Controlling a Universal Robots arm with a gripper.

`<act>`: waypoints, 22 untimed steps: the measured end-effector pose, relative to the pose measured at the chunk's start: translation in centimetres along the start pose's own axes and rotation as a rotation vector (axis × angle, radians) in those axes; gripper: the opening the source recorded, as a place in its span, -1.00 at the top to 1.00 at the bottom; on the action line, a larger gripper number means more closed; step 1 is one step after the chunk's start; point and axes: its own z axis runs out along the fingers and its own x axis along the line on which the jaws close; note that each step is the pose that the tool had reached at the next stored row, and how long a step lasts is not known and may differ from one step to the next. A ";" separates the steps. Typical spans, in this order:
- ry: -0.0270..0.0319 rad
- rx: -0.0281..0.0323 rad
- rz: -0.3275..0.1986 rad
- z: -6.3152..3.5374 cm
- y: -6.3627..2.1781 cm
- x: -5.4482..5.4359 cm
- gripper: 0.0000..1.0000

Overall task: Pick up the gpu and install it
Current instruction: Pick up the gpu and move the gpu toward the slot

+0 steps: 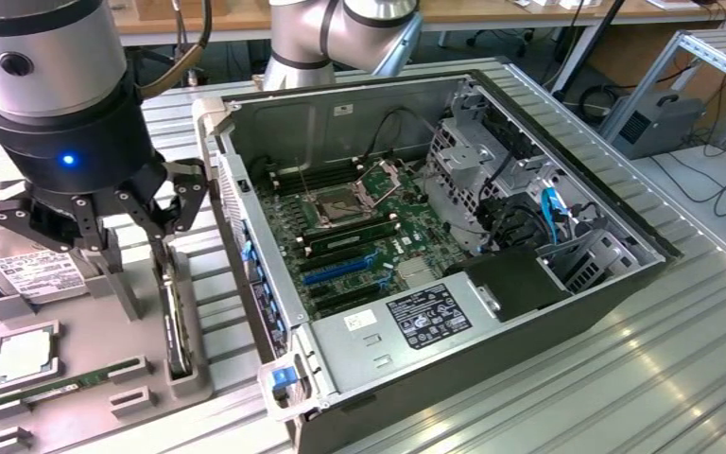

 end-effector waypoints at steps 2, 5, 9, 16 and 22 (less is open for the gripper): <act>0.0002 -0.0002 0.000 0.45 -0.02 0.0 0.13; 0.0002 -0.0003 0.000 1.17 -0.05 0.0 0.13; 0.0002 -0.0003 0.000 2.34 -0.10 0.0 0.13; 0.0001 -0.0004 0.000 4.03 -0.18 0.1 0.13; 0.0002 -0.0003 0.000 4.25 -0.19 0.1 0.13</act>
